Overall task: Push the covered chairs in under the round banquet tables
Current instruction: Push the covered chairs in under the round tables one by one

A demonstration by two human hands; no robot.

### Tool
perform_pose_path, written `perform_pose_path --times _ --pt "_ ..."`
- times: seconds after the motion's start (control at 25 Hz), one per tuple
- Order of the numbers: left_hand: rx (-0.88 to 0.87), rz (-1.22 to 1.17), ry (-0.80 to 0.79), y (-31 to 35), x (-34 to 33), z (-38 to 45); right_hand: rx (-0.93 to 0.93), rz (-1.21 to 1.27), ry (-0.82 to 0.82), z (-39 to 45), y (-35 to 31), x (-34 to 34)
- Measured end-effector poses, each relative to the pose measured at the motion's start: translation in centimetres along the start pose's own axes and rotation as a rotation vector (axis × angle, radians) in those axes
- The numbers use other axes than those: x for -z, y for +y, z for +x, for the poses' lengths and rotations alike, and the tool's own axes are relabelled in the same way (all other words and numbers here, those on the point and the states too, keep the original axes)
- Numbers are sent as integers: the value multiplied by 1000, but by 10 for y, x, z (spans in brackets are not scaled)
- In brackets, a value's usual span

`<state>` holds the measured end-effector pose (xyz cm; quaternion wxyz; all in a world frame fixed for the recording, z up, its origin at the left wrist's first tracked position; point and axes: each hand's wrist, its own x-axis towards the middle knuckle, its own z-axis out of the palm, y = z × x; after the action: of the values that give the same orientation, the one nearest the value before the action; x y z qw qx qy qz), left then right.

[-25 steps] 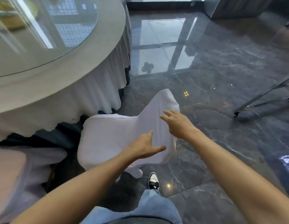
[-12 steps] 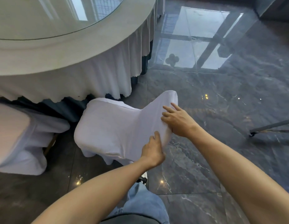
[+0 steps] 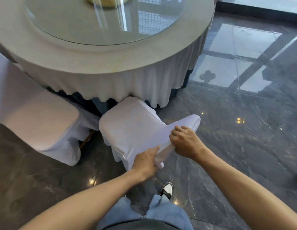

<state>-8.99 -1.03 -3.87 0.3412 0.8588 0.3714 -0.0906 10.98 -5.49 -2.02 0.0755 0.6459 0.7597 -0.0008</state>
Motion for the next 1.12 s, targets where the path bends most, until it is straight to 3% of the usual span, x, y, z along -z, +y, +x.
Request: perform_pose_path --times 0.32,0.64,1.12 --pt "62 -13 141 -144 129 -25 -45 78 120 143 -108 53" --pt "-91 69 67 -201 129 -52 -30 56 4 140 -180 38" --pt "84 -25 88 -246 179 8 -183 179 -13 222 -171 24"
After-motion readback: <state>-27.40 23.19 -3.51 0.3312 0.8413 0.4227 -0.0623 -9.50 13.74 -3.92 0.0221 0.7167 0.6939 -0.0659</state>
